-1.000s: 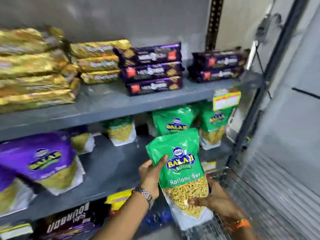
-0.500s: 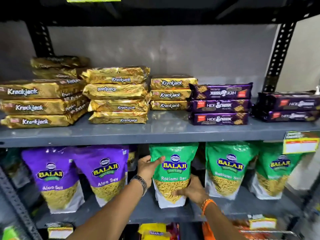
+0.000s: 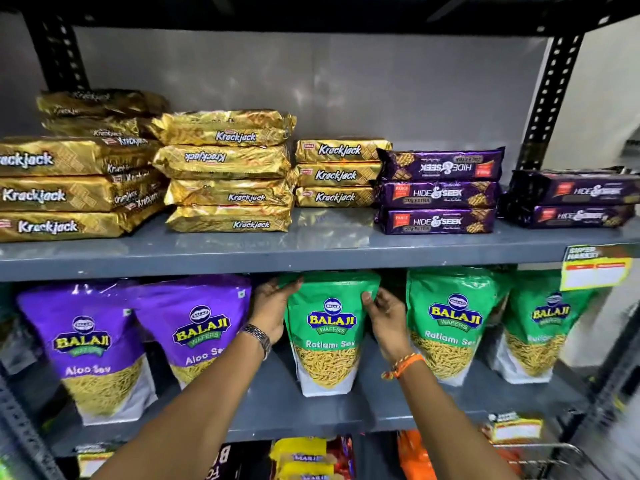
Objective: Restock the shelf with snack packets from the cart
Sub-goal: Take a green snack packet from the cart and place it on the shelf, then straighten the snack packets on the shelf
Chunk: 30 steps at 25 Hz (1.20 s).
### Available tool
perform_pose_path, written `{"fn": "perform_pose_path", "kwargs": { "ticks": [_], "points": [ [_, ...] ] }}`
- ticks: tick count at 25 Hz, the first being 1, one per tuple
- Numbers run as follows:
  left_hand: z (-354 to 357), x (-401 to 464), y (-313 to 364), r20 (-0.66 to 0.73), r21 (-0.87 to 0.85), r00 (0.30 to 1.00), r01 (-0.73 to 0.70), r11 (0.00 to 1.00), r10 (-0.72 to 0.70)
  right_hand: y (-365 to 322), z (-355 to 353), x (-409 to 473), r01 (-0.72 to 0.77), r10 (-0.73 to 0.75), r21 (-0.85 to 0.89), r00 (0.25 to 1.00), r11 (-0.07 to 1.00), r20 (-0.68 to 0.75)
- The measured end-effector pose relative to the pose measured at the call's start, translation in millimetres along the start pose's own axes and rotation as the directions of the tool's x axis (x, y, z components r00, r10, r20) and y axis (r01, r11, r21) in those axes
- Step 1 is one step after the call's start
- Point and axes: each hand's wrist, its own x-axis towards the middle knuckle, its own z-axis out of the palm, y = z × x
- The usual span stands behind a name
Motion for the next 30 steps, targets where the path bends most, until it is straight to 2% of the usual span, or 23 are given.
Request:
{"fn": "perform_pose_path", "kwargs": {
  "ticks": [4, 6, 7, 9, 10, 11, 13, 14, 16, 18, 22, 25, 30],
  "points": [
    [-6.2, 0.1, -6.3, -0.016, -0.001, 0.998, -0.057, 0.998, 0.057, -10.1, -10.5, 0.5, 0.033, -0.033, -0.073, 0.999, 0.997, -0.004],
    [-19.6, -4.1, -26.2, 0.013, 0.058, 0.998, -0.054, 0.997, 0.053, 0.0, -37.9, -11.5, 0.072, -0.079, -0.044, 0.981, 0.996, -0.176],
    [-28.1, -7.9, -40.0, 0.036, 0.117, 0.999, -0.044, 0.992, 0.040, 8.9, -58.2, -21.6, 0.117, -0.122, -0.037, 0.935, 0.992, -0.332],
    [-45.3, -14.4, -74.6, 0.066, 0.254, 0.998, -0.019, 0.967, 0.002, 32.8, -105.6, -40.5, 0.129, -0.156, -0.088, 0.775, 0.988, -0.612],
    [-52.2, -17.4, -91.8, 0.073, 0.309, 0.997, -0.012, 0.951, -0.011, 45.6, -129.4, -46.2, 0.062, -0.144, -0.142, 0.714, 0.988, -0.685],
    [-57.3, -21.5, -106.6, 0.087, 0.351, 0.996, -0.013, 0.936, -0.019, 55.4, -150.0, -50.6, -0.044, -0.121, -0.212, 0.702, 0.976, -0.702],
    [-59.0, -25.9, -126.3, 0.104, 0.401, 0.994, -0.025, 0.916, -0.019, 67.1, -180.1, -46.6, -0.191, -0.072, -0.365, 0.799, 0.911, -0.597],
    [-58.2, -25.2, -132.8, 0.092, 0.420, 0.996, -0.028, 0.907, -0.012, 68.6, -190.0, -40.4, -0.217, -0.015, -0.375, 0.849, 0.901, -0.529],
    [-52.4, -25.2, -142.4, 0.054, 0.482, 0.998, -0.052, 0.875, 0.029, 64.6, -201.4, -30.9, -0.167, 0.014, -0.377, 0.927, 0.911, -0.376],
    [-51.5, -22.8, -147.5, 0.014, 0.546, 0.998, -0.065, 0.835, 0.068, 62.2, -207.8, -20.7, -0.113, 0.020, -0.380, 0.970, 0.918, -0.241],
    [-57.6, -19.1, -152.1, -0.038, 0.625, 0.995, -0.052, 0.779, 0.097, 60.1, -220.7, -9.0, -0.116, 0.100, -0.274, 0.992, 0.955, -0.071],
    [-56.2, -21.1, -148.5, -0.078, 0.660, 0.992, -0.024, 0.750, 0.101, 51.8, -225.1, -8.5, -0.126, 0.142, -0.278, 0.989, 0.952, 0.040],
    [-52.6, -24.4, -146.1, -0.102, 0.679, 0.991, 0.004, 0.734, 0.090, 49.0, -221.4, -17.6, -0.201, 0.227, -0.260, 0.971, 0.945, 0.073]
  ]
}}
